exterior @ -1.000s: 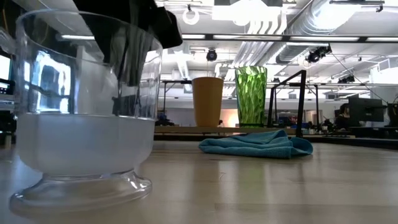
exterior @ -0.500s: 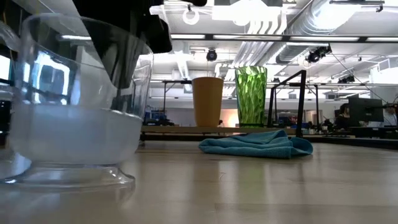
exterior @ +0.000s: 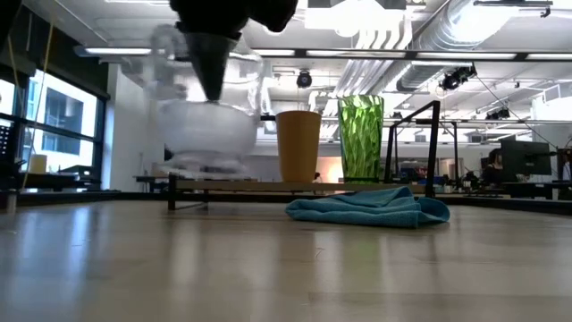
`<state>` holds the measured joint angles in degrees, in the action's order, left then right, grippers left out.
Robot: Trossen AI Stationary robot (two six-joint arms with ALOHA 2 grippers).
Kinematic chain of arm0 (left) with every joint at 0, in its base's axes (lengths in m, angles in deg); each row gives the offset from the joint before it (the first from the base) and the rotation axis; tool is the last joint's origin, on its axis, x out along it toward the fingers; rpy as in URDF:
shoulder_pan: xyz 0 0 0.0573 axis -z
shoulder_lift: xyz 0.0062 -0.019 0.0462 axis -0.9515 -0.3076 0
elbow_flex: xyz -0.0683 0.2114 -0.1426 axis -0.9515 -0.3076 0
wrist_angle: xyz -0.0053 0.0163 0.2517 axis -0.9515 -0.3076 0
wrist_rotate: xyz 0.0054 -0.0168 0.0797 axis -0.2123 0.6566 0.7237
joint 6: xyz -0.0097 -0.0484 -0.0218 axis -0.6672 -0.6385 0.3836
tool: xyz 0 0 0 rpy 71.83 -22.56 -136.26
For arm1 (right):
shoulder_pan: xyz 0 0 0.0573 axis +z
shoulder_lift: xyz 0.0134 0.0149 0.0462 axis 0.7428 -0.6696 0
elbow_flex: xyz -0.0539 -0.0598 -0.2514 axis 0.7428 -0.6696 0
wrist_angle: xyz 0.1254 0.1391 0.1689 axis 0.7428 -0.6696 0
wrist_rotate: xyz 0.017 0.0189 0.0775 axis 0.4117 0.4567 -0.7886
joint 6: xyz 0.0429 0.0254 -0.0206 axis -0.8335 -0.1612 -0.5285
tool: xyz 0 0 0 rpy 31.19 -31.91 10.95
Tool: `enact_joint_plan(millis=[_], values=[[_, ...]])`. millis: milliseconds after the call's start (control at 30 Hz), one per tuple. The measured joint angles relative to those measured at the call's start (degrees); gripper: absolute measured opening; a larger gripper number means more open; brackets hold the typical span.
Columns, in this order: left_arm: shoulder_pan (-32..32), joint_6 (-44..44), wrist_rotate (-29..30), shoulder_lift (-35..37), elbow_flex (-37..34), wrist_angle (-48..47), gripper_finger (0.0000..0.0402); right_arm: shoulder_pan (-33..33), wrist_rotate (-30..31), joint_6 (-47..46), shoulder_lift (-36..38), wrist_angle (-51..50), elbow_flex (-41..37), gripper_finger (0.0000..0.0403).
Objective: Stack small to large cups/mugs on shelf
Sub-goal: Put the transparent mug on the shelf
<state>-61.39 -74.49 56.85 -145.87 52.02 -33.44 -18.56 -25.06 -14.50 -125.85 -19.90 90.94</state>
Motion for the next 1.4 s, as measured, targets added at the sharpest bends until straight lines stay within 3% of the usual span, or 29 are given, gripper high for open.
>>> enact_joint_plan(millis=[333,567,867,1067,1167,1400], values=[[-9.16,-2.28,3.40,5.63,0.00,-5.32,0.0000,0.02,-0.75,2.42,0.00,0.46,0.00,0.0172],[-17.47,8.97,6.08,9.01,0.02,-7.30,0.0000,0.02,-0.67,0.17,0.00,2.06,0.00,0.0172],[-27.90,30.98,11.03,11.37,0.02,-9.88,0.0000,-0.13,12.06,-5.24,0.00,5.17,0.00,0.0172],[-36.75,34.87,12.05,11.54,0.02,-9.56,0.0000,-0.11,20.36,-8.14,0.00,8.54,0.00,0.0172],[-40.23,35.28,11.85,11.54,0.02,-8.12,0.0000,-0.11,21.62,-8.04,-0.02,9.65,0.00,0.0172],[-44.59,34.69,5.03,11.52,0.02,-1.76,0.0000,-0.11,22.31,-6.16,-0.02,11.28,0.00,0.0172]])
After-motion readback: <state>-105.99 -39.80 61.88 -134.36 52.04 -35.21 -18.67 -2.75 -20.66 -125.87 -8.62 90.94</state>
